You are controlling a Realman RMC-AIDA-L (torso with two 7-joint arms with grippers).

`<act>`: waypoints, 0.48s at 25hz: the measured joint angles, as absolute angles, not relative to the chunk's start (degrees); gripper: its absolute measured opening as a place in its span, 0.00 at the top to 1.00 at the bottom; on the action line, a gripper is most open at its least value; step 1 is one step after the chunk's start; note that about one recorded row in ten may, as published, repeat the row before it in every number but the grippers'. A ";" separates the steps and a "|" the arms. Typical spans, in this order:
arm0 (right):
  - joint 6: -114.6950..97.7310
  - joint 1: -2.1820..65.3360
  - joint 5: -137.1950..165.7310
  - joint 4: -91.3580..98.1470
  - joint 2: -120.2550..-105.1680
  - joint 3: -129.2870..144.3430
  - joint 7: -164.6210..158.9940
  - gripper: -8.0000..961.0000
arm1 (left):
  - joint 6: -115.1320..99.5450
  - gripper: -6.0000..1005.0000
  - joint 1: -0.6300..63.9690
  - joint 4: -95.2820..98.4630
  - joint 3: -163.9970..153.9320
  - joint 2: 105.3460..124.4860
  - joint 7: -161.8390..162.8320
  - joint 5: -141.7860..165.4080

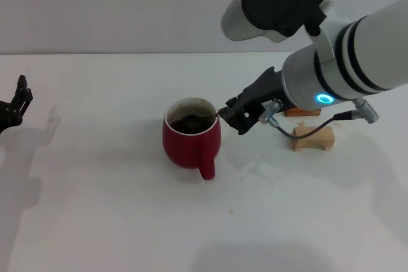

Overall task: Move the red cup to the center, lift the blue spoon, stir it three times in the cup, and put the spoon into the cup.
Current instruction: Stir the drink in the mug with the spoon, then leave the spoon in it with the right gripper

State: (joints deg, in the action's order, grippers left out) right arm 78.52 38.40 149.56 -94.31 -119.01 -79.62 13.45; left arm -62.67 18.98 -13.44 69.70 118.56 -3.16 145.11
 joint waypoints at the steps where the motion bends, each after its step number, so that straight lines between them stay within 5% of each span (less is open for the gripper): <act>1: 78.52 38.40 149.56 -94.31 -119.01 -79.62 13.45 0.86 | -62.67 0.16 18.98 -13.44 69.72 118.56 -3.16 145.11; 12: 75.98 40.48 147.47 -89.53 -118.96 -78.47 13.62 0.86 | -62.67 0.16 18.98 -13.44 69.87 118.43 -3.16 145.11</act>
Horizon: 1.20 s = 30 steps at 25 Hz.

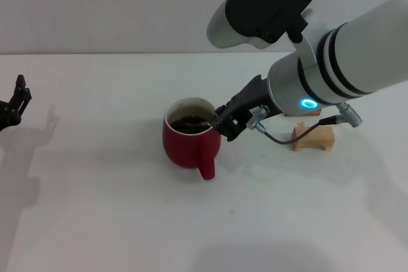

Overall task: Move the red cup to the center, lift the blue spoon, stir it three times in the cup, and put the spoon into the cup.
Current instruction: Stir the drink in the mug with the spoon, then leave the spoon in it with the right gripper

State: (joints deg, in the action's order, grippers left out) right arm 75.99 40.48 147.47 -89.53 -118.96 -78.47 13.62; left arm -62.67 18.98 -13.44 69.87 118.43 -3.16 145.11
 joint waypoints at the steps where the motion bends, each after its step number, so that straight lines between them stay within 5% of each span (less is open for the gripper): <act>1: 75.98 40.48 147.47 -89.53 -118.96 -78.47 13.62 0.86 | -62.67 0.16 18.98 -13.45 69.87 118.43 -3.16 145.11; 30: 76.07 38.86 148.18 -88.19 -118.81 -80.91 15.82 0.86 | -61.96 0.16 19.08 -13.27 69.78 118.43 -3.16 145.11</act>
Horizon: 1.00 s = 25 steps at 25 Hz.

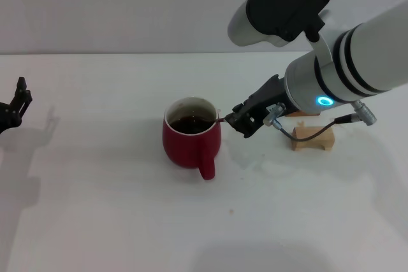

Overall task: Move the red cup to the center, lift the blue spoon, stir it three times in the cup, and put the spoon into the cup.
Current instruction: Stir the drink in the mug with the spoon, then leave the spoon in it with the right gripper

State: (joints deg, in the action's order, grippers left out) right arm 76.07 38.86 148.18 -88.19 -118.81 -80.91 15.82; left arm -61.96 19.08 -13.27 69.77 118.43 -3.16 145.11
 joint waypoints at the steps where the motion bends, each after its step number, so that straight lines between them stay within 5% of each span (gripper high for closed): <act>1: 76.07 38.86 148.18 -88.19 -118.81 -80.91 15.82 0.86 | -61.96 0.16 19.08 -13.27 69.76 118.43 -3.16 145.11; 25: 72.31 41.65 149.76 -85.02 -118.85 -79.43 16.25 0.85 | -61.96 0.16 19.93 -13.27 69.87 118.54 -3.16 145.10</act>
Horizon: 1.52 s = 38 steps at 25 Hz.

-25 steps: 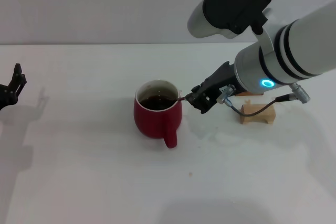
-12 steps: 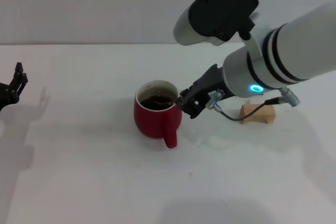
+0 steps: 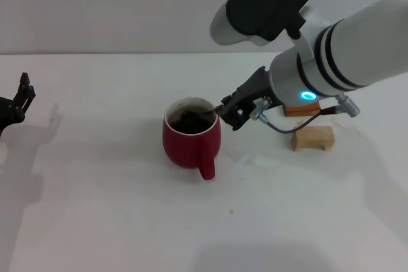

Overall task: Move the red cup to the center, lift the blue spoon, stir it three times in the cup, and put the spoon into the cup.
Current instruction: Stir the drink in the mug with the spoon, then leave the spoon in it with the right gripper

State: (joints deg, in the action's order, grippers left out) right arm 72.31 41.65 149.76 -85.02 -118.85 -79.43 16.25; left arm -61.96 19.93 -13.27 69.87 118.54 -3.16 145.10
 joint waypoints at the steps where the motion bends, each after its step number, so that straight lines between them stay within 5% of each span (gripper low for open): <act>1: 72.29 41.66 150.02 -85.01 -118.85 -79.60 16.30 0.85 | -61.96 0.16 19.93 -13.27 69.87 118.54 -3.16 145.10; 38: 70.22 42.75 148.01 -83.06 -118.96 -78.05 17.49 0.85 | -61.08 0.16 20.46 -13.49 69.43 118.65 -3.16 145.11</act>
State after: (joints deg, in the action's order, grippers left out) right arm 70.22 42.75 148.01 -83.06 -118.96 -78.05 17.49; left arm -61.08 20.46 -13.49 69.43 118.65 -3.16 145.11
